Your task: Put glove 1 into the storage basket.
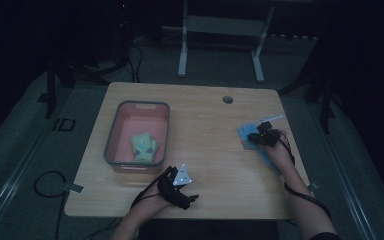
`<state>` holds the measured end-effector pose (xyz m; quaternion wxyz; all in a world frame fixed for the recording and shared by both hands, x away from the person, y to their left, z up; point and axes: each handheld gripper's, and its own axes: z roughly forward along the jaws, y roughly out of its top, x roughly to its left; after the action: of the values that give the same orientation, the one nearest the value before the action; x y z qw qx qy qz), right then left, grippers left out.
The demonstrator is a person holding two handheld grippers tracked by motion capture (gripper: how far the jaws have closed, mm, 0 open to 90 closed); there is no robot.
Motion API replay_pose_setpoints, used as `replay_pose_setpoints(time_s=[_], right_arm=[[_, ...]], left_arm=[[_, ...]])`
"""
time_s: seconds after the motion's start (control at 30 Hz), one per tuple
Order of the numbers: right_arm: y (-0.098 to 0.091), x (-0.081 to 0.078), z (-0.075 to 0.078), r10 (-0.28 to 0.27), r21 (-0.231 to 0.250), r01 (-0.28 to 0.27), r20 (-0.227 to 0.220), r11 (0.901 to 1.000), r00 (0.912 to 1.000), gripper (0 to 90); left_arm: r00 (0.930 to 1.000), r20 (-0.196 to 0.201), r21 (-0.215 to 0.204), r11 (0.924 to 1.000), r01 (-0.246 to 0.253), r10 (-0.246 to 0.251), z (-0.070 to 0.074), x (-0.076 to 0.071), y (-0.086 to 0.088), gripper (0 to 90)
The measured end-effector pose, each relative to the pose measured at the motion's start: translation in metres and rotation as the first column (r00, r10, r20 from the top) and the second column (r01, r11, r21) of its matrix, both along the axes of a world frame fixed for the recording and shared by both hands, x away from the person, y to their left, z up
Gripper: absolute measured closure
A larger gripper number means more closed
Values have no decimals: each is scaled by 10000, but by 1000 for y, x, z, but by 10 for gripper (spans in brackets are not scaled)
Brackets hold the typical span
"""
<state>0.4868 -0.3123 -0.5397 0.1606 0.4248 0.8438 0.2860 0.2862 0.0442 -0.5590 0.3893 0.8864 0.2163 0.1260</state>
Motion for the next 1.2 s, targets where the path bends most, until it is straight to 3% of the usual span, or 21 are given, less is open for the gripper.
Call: replay_pose_setpoints(time_s=[0.1,0.2,0.4,0.6,0.67,0.87,1.0,1.13,1.2], right_arm=[[0,0,2,-318,111,319,-145,9994,9994,845],[4,-4,11,-755,29,755,-6,9971,9971,873],[13,-16,33,-705,354,696,278,9969,9971,876],[32,-41,59,-298,794,250,602,9965,9977,876],[39,-52,66,-382,871,315,755,9957,9964,876],[54,-77,74,-449,1343,346,743,9903,9962,876],[64,-91,77,-178,1502,60,771,9886,9969,874],[72,-102,73,-254,1540,139,730,9880,9970,874],[83,-111,63,-256,1601,167,540,9870,9982,874]], left_arm=[[10000,20,43,10000,-3,3,0,0,-1,108],[9999,132,47,10000,-2,2,0,-1,-1,108],[9999,95,24,10000,-78,78,0,0,1,108],[10000,-28,-112,9999,-91,91,-1,2,2,108],[9999,18,-86,9998,-170,170,-1,2,2,108],[10000,51,337,9994,10,-12,-4,0,-1,108],[9999,108,185,9998,23,-25,-3,-1,-1,108],[9997,236,188,9998,-3,-2,-2,-2,0,108],[9996,290,263,9997,15,-23,-3,-2,0,108]])
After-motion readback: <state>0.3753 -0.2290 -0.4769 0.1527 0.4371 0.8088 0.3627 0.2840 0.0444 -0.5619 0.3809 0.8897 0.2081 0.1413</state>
